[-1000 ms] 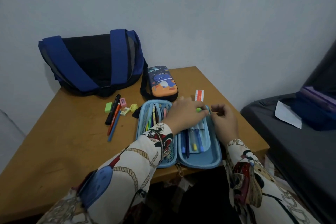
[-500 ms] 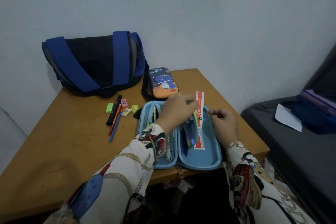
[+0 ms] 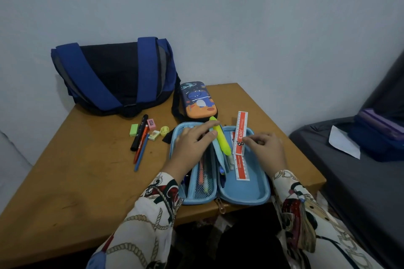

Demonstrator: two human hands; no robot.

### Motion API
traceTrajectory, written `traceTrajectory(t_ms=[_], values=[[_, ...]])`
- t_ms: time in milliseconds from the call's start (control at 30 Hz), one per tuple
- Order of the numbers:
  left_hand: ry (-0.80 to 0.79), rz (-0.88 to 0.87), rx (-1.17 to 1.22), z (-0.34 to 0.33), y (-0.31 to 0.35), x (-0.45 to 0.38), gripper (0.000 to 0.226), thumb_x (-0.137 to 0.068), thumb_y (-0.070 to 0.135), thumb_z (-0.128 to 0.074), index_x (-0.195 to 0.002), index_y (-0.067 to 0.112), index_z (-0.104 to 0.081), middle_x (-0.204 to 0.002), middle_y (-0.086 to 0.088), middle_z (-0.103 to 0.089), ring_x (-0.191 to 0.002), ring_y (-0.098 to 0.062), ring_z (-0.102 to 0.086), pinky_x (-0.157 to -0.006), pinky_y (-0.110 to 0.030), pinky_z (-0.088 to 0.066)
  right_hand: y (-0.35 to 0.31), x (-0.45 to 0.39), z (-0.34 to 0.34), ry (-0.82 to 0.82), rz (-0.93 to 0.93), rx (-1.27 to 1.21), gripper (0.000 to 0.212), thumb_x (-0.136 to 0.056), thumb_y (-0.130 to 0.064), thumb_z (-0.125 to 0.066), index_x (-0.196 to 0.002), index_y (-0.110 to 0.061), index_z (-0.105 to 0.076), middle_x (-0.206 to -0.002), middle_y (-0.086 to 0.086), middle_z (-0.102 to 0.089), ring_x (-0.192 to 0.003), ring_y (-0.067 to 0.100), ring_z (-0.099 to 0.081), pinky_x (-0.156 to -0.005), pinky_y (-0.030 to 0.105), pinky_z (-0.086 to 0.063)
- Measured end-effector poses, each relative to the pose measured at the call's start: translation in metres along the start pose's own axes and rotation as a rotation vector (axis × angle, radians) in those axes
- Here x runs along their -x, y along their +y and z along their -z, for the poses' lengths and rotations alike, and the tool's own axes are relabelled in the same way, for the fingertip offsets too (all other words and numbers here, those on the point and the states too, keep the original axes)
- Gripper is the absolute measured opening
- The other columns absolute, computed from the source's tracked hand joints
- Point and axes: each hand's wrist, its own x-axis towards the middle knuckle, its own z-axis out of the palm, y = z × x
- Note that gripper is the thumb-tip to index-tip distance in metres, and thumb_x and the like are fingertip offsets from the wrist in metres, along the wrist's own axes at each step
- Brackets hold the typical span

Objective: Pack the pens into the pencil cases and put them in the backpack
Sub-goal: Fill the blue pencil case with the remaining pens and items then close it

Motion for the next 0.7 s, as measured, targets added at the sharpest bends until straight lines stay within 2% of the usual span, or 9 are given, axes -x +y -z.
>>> traceTrajectory(t_ms=[67,133,233,300,367,433,500,600,700], values=[[-0.001,0.022,-0.010,0.002,0.004,0.003,0.027,-0.089,0.053,-0.045,-0.112,0.064,-0.055,-0.093,0.022,-0.061,-0.112,-0.016,-0.045,-0.104,-0.045,-0.037,-0.001,-0.002,0.000,-0.010,-0.012,0.054,0.024,-0.082,-0.049,-0.072,-0.089,-0.026,-0.072,-0.107,-0.003,-0.052,-0.112,0.015,-0.044,-0.098,0.039,-0.041],[-0.007,0.042,-0.026,0.003,0.007,0.005,0.027,-0.096,0.044,-0.048,-0.116,0.059,-0.056,-0.081,0.021,-0.055,-0.111,-0.018,-0.044,-0.104,-0.047,-0.035,-0.006,-0.005,0.001,-0.028,-0.033,0.114,0.030,-0.080,-0.057,-0.071,-0.077,-0.027,-0.070,-0.104,-0.004,-0.054,-0.109,0.019,-0.050,-0.095,0.044,-0.046],[-0.009,0.052,-0.047,0.003,0.009,0.007,0.029,-0.097,0.041,-0.046,-0.120,0.057,-0.055,-0.078,0.016,-0.052,-0.109,-0.020,-0.044,-0.103,-0.048,-0.035,-0.020,-0.011,0.004,-0.105,-0.060,0.267,0.034,-0.082,-0.058,-0.068,-0.063,-0.030,-0.064,-0.093,-0.002,-0.058,-0.106,0.026,-0.055,-0.093,0.050,-0.047],[-0.010,0.050,-0.050,0.003,0.009,0.007,0.034,-0.090,0.049,-0.042,-0.120,0.058,-0.055,-0.080,0.009,-0.053,-0.106,-0.019,-0.044,-0.101,-0.047,-0.037,-0.028,-0.016,0.003,-0.166,-0.073,0.350,0.028,-0.083,-0.054,-0.069,-0.069,-0.029,-0.068,-0.093,0.000,-0.065,-0.108,0.026,-0.057,-0.097,0.050,-0.046],[-0.008,0.051,-0.044,0.003,0.008,0.007,0.037,-0.086,0.052,-0.039,-0.119,0.059,-0.055,-0.081,0.006,-0.054,-0.106,-0.019,-0.045,-0.100,-0.046,-0.038,-0.032,-0.018,0.003,-0.181,-0.106,0.382,0.034,-0.080,-0.054,-0.070,-0.090,-0.022,-0.074,-0.105,0.005,-0.067,-0.111,0.027,-0.056,-0.098,0.049,-0.046],[-0.007,0.051,-0.046,0.003,0.006,0.007,0.036,-0.086,0.053,-0.038,-0.118,0.061,-0.053,-0.082,0.005,-0.055,-0.106,-0.019,-0.045,-0.100,-0.045,-0.039,-0.038,-0.015,0.008,-0.206,-0.126,0.467,0.049,-0.080,-0.055,-0.070,-0.108,-0.015,-0.071,-0.118,0.006,-0.061,-0.119,0.027,-0.047,-0.101,0.048,-0.042],[-0.010,0.049,-0.054,0.003,0.005,0.006,0.036,-0.086,0.054,-0.037,-0.117,0.063,-0.052,-0.084,0.004,-0.056,-0.108,-0.019,-0.045,-0.100,-0.045,-0.039,-0.044,-0.009,0.014,-0.270,-0.132,0.536,0.056,-0.082,-0.052,-0.069,-0.118,-0.010,-0.066,-0.130,0.006,-0.053,-0.133,0.029,-0.032,-0.109,0.049,-0.033],[-0.005,0.055,-0.059,0.002,0.004,0.005,0.036,-0.083,0.059,-0.035,-0.115,0.066,-0.050,-0.092,0.003,-0.060,-0.110,-0.018,-0.045,-0.101,-0.046,-0.038,-0.050,0.010,0.015,-0.396,-0.143,0.589,0.052,-0.081,-0.052,-0.070,-0.114,-0.012,-0.067,-0.145,0.007,-0.044,-0.147,0.029,-0.013,-0.118,0.058,-0.015],[0.006,0.048,-0.056,0.001,0.003,0.004,0.038,-0.078,0.065,-0.032,-0.111,0.068,-0.050,-0.090,0.006,-0.060,-0.110,-0.021,-0.048,-0.101,-0.048,-0.039,-0.050,0.025,0.011,-0.410,-0.085,0.669,0.045,-0.079,-0.062,-0.068,-0.105,-0.024,-0.071,-0.160,0.008,-0.025,-0.151,0.031,0.001,-0.115,0.066,-0.001]])
